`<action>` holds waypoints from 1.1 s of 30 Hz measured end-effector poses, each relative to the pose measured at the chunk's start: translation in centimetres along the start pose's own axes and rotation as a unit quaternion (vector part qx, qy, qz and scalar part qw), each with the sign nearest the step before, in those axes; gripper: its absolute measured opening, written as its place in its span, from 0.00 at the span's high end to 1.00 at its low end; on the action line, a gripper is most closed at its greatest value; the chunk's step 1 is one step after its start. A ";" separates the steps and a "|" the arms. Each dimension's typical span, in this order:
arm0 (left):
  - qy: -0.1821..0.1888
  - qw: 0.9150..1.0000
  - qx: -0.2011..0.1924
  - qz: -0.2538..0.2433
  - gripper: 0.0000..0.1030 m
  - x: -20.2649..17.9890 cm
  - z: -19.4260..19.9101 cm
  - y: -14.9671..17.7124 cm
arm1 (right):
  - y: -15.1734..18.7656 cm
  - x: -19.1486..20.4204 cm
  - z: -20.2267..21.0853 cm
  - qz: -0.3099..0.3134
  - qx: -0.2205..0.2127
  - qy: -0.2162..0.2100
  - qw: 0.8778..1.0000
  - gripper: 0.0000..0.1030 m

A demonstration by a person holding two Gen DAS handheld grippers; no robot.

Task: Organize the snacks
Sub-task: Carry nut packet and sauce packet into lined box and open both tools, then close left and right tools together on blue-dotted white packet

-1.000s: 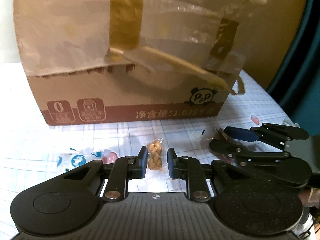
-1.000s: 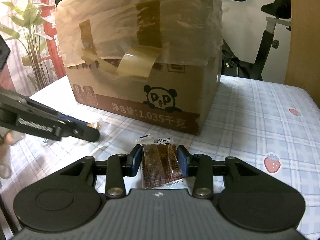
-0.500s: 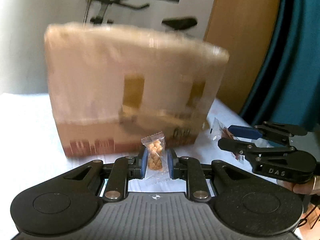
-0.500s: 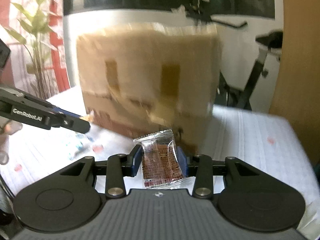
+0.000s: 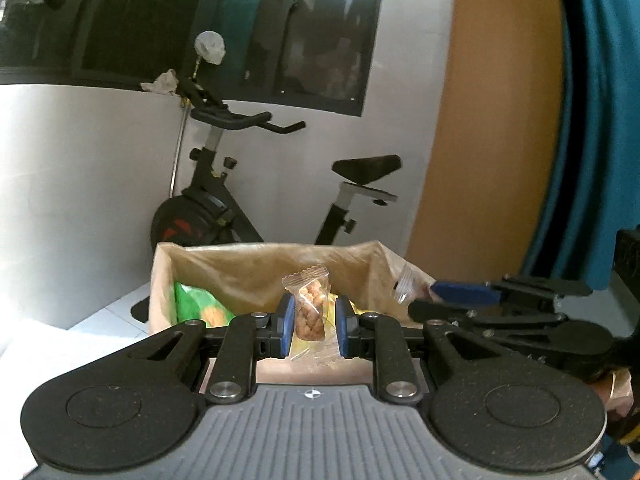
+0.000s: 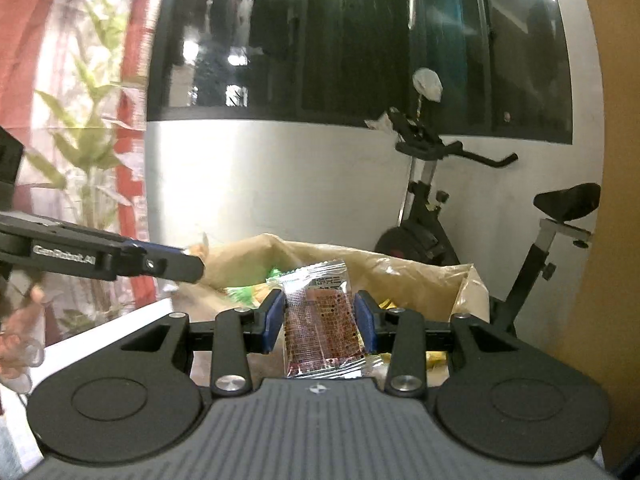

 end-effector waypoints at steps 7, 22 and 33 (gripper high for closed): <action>0.000 1.000 0.019 0.008 0.67 1.6 -5.2 -1.1 | -0.7 -2.2 -5.6 -0.051 0.039 0.071 0.995 0.59; 0.031 0.999 0.025 0.028 0.46 5.1 2.3 3.4 | 1.5 -1.3 -0.3 -0.060 -0.003 0.058 0.997 0.47; 0.056 0.990 0.114 0.061 0.46 5.0 4.4 11.9 | 7.4 3.1 2.8 -0.069 0.013 0.034 0.997 0.47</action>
Point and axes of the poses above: each gripper's, at about its wrist camera, not at the fingertips, and z roughly against the way its jaws point, x to its left, y to its underside, the point moved 3 cm from there along -z, roughly the way its jaws point, and after that the axes turned 15 degrees about -z, right-handed, at the moved point
